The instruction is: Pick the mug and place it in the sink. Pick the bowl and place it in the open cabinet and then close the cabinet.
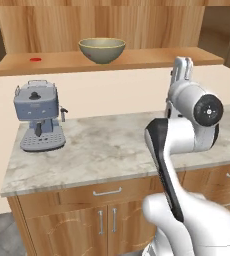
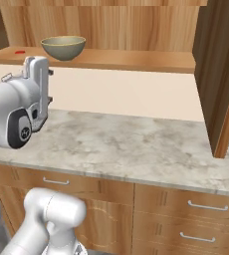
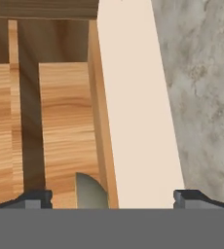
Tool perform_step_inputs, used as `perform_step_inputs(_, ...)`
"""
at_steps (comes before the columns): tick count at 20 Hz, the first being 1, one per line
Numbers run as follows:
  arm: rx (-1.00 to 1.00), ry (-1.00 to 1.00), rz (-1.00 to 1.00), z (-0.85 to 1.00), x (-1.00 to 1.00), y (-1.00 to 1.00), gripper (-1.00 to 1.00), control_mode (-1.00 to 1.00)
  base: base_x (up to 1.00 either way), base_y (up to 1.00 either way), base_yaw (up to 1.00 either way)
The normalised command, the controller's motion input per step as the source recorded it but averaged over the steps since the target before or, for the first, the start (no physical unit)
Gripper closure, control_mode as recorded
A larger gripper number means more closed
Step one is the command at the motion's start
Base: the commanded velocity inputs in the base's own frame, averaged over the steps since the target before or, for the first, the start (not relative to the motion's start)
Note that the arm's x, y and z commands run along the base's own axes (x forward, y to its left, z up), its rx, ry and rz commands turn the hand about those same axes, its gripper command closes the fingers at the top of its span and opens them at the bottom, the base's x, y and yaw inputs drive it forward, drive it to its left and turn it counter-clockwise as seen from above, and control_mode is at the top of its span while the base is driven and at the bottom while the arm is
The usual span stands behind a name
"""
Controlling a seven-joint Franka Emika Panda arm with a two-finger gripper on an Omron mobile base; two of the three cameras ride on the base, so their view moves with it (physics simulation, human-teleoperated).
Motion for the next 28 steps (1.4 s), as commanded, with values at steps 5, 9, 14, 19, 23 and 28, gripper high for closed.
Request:
perform_step_inputs(5, 0.01, 0.13, 0.00, 0.31, -0.67, -0.11, -1.00, -1.00, 0.00, 0.00, 0.00)
perform_step_inputs(9, 0.01, 0.16, 0.00, 0.11, -0.56, -0.07, -1.00, -1.00, 0.00, 0.00, 0.00)
perform_step_inputs(14, 0.01, 0.14, 0.00, 0.05, -0.60, -0.08, -1.00, -1.00, 0.00, 0.00, 0.00)
perform_step_inputs(19, 0.03, 0.02, 0.00, 0.05, -0.85, -0.28, -1.00, -1.00, 0.00, 0.00, 0.00)
perform_step_inputs(23, 0.03, 0.00, 0.00, 0.00, -0.70, -0.47, -1.00, -1.00, 0.00, 0.00, 0.00)
perform_step_inputs(28, 0.05, -0.01, 0.04, -0.01, -0.32, -0.75, -1.00, -1.00, 0.00, 0.00, 0.00)
